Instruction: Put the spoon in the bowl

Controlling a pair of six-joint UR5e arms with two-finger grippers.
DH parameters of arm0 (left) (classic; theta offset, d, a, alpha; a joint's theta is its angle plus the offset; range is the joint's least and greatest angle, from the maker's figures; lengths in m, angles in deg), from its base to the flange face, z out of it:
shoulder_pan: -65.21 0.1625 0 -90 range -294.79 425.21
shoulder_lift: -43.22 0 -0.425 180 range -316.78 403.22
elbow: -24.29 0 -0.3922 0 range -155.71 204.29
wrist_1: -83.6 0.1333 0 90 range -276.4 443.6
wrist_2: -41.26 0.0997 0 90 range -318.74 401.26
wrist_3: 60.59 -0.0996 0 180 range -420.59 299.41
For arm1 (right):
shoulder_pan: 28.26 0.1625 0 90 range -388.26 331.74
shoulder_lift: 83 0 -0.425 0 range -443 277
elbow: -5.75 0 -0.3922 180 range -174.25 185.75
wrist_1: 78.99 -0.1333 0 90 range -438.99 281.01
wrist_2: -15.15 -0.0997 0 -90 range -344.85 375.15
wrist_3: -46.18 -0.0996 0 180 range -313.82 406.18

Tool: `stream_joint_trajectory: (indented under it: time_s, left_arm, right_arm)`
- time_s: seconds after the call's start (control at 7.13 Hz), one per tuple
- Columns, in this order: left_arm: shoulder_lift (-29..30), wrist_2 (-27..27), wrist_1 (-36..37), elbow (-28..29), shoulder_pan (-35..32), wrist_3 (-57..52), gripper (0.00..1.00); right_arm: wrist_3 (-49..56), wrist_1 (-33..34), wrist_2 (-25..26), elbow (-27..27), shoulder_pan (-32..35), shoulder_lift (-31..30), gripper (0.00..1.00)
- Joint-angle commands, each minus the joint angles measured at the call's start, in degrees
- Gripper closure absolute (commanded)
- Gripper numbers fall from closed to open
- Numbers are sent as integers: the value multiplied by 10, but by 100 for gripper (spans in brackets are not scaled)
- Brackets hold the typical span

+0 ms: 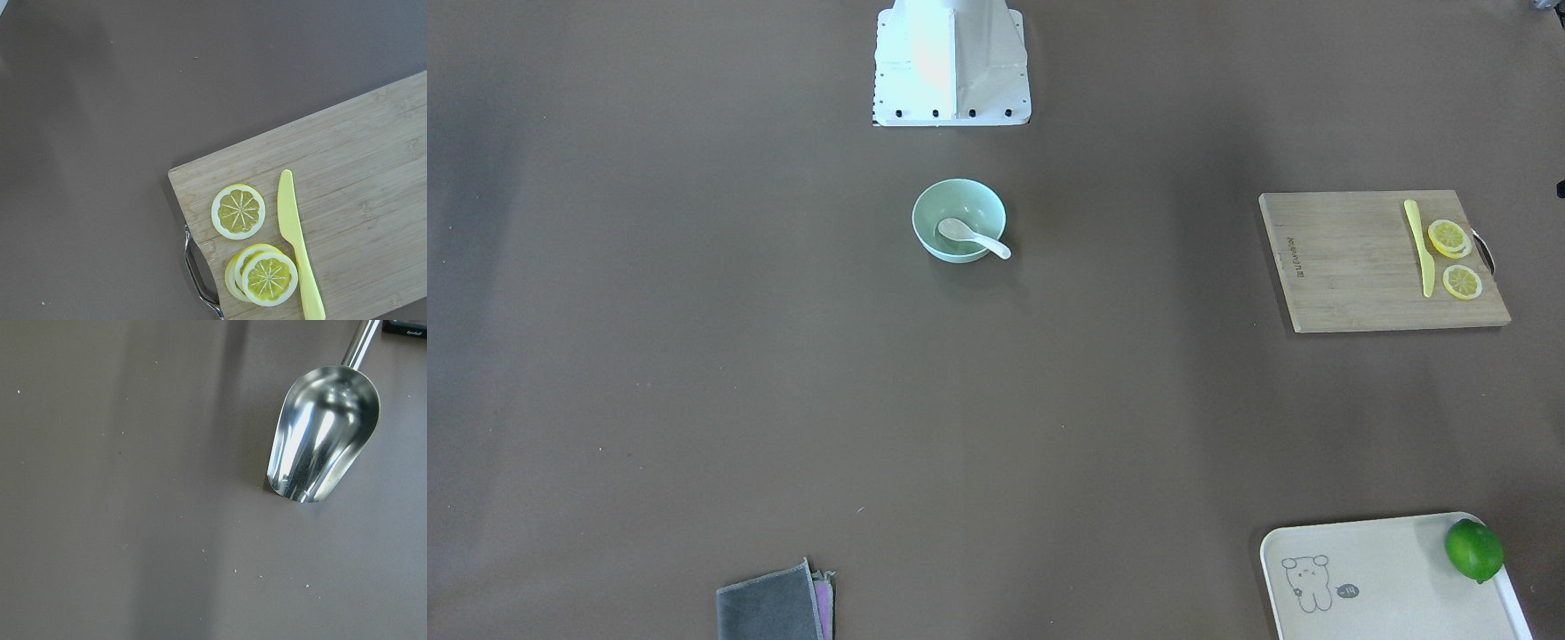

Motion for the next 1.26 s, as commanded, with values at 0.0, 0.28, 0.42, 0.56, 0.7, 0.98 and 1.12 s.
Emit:
stream_joint_trajectory:
  time_s: [0.0,0.28,0.42,0.56,0.7,0.98,1.12]
  left_arm:
    - [3,0,0,-1,-6,3,2]
    - [28,1,-2,7,-6,2,2]
    - [32,1,-3,13,-6,1,2]
    - [31,1,-3,10,-7,2,2]
    - [32,1,-3,14,-8,2,2]
    - [32,1,-3,13,-17,1,2]
    - [33,0,-3,7,-18,0,2]
  right_arm:
    - [3,-1,8,-7,-1,-5,0]
    - [3,-2,1,-54,-18,-6,0]
    - [3,-1,0,-43,-19,-10,0]
    - [3,2,-6,-27,-19,-11,0]
    - [0,7,-12,-19,-19,-6,0]
    - [-7,8,-12,-17,-22,10,0]
    - [-7,8,-10,-21,-28,10,0]
